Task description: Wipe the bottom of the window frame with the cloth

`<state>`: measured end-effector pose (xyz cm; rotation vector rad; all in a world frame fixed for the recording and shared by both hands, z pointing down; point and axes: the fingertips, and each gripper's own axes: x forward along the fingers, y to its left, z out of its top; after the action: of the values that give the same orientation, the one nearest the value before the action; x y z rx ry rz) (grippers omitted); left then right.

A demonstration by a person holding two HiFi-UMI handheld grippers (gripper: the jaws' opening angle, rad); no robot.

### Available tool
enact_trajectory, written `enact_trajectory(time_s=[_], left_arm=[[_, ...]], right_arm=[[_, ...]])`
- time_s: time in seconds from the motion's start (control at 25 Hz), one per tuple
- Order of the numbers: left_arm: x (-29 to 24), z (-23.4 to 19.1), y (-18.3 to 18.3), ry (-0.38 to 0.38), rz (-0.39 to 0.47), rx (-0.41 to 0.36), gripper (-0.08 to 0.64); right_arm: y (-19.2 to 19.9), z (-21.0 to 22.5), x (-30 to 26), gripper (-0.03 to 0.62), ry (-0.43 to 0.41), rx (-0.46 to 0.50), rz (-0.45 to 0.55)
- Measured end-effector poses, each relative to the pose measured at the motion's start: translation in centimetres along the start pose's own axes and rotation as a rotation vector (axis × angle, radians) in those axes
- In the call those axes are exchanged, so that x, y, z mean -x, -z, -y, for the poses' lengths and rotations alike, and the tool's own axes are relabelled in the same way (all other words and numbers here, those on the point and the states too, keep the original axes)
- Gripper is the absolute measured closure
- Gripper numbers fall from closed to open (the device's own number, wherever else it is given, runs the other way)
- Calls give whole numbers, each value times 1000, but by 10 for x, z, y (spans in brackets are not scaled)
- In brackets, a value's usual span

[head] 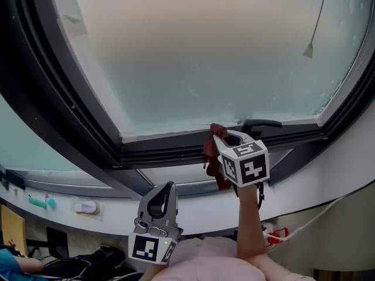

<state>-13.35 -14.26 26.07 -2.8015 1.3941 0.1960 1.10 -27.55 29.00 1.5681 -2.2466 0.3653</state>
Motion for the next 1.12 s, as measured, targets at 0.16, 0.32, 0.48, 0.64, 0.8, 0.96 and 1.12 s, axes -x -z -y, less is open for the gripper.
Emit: enact_trajectory(time_s=[0.16, 0.32, 0.48, 0.64, 0.8, 0.96, 1.12], left_arm=[[4, -4, -1, -14, 2, 0, 560], [11, -10, 0, -33, 1, 2, 560], [21, -16, -2, -56, 5, 1, 560], [30, -20, -2, -68, 7, 1, 560], [40, -23, -2, -73, 3, -1, 560], [49, -27, -4, -75, 3, -1, 560], [60, -32, -5, -75, 0, -4, 560]], right_arm=[[0, 1, 0, 537, -14, -22, 13], [0, 1, 1, 537, -1, -12, 35], [-2, 0, 2, 537, 25, 17, 78], [-5, -3, 5, 537, 45, 58, 144], [-6, -10, 15, 537, 61, 79, 219], [-6, -29, 21, 537, 72, 107, 235], [-15, -55, 26, 537, 54, 110, 285]])
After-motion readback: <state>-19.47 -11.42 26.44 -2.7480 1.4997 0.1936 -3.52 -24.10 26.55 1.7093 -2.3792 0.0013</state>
